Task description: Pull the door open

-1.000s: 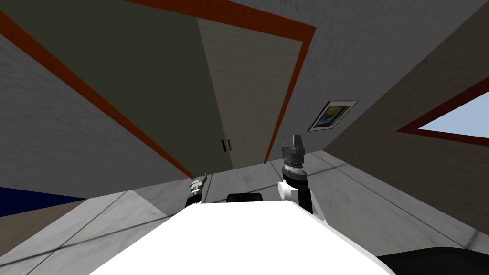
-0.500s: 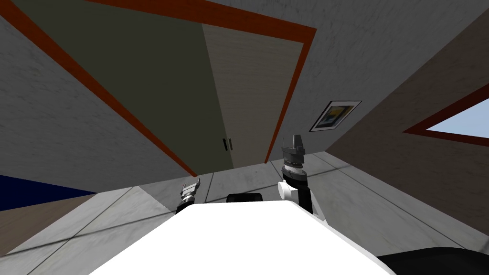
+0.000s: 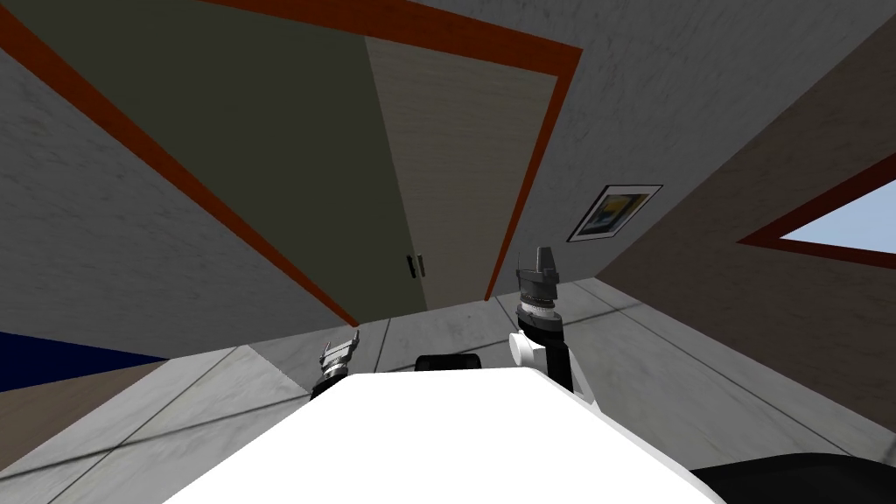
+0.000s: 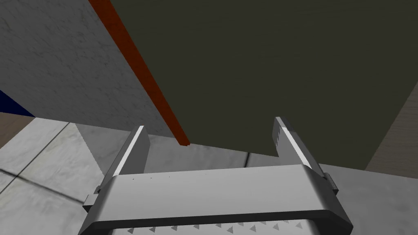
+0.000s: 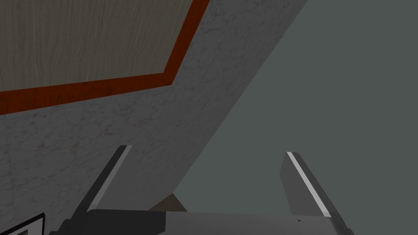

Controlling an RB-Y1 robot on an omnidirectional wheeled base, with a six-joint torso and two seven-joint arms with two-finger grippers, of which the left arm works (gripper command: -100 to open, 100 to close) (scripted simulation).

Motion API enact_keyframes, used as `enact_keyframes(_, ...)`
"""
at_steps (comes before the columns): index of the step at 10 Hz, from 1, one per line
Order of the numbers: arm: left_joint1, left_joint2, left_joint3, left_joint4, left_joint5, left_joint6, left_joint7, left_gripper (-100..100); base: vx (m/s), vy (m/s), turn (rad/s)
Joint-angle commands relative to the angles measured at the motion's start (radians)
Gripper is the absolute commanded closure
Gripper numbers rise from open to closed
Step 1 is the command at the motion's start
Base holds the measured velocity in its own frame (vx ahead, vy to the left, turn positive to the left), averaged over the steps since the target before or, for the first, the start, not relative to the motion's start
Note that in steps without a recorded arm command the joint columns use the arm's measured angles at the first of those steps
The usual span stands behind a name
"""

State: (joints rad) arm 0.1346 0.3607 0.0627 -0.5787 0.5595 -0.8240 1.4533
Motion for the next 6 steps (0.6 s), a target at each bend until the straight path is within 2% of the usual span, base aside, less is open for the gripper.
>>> enact_keyframes(1, 0.0, 0.004, 0.001, -0.011, 0.001, 0.003, 0.005, -100, 0.169, -0.013, -0.1)
enact_keyframes(4, -0.023, -0.002, -0.011, -0.022, -0.003, 0.002, 0.014, -100, 0.187, -0.002, -0.099)
enact_keyframes(5, -0.023, -0.002, -0.011, -0.022, -0.003, 0.002, 0.014, -100, 0.113, 0.014, -0.013)
enact_keyframes(6, -0.042, -0.011, -0.021, -0.032, -0.008, 0.001, 0.017, -100, 0.133, 0.037, -0.105)
